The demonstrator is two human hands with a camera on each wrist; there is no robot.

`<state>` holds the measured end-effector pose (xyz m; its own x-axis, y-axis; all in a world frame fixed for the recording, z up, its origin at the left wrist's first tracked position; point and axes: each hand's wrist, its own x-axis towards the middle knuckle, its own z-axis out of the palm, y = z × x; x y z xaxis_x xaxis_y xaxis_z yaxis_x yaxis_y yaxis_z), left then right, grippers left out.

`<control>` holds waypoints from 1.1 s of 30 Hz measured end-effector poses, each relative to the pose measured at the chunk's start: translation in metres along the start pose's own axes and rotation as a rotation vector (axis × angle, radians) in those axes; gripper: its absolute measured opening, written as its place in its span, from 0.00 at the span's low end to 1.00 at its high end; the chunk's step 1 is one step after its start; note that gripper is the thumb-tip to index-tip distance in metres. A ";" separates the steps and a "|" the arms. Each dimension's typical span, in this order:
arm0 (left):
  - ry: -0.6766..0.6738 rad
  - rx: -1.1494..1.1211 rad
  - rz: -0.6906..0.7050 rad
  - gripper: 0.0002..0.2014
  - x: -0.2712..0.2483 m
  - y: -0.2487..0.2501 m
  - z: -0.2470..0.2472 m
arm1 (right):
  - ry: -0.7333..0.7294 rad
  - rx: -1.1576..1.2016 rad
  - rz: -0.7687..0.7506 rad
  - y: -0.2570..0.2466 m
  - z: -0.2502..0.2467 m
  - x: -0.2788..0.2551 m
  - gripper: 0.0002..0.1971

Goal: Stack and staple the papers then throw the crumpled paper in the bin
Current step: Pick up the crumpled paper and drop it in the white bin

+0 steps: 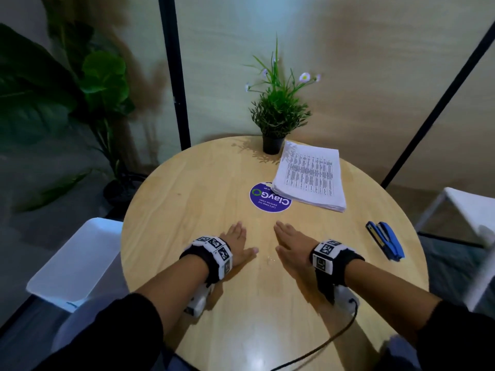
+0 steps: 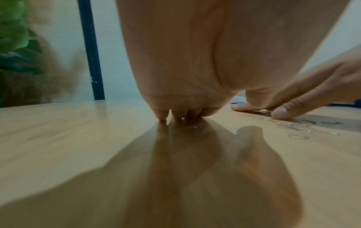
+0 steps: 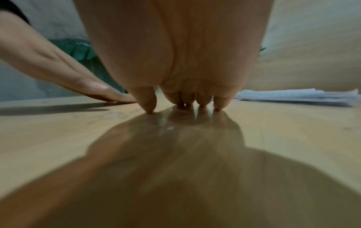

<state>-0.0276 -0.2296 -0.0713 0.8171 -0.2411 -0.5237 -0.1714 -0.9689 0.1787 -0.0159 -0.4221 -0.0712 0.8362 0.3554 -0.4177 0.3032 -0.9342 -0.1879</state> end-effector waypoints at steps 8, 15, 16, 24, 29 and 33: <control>-0.023 -0.047 0.042 0.33 -0.023 0.032 0.017 | -0.088 0.379 0.032 -0.017 -0.012 -0.033 0.22; 0.064 -0.114 0.077 0.32 -0.039 0.020 -0.003 | 0.166 0.382 0.091 0.008 -0.021 -0.052 0.21; 0.090 -0.090 0.044 0.33 -0.039 0.012 -0.005 | 0.159 0.284 0.127 0.014 -0.020 -0.055 0.22; 0.080 0.084 -0.409 0.45 -0.047 -0.070 0.017 | -0.047 -0.183 0.493 0.068 0.026 -0.063 0.30; 0.155 -0.144 -0.421 0.60 -0.045 -0.063 0.044 | -0.023 -0.235 0.459 0.020 0.040 -0.049 0.32; 0.146 -0.136 -0.257 0.57 -0.054 -0.036 0.049 | -0.060 -0.214 0.351 -0.026 0.044 -0.040 0.44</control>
<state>-0.0921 -0.1840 -0.0902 0.8959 0.0303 -0.4432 0.1175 -0.9783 0.1707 -0.0770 -0.4109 -0.0886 0.8796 0.0094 -0.4757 0.0980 -0.9819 0.1618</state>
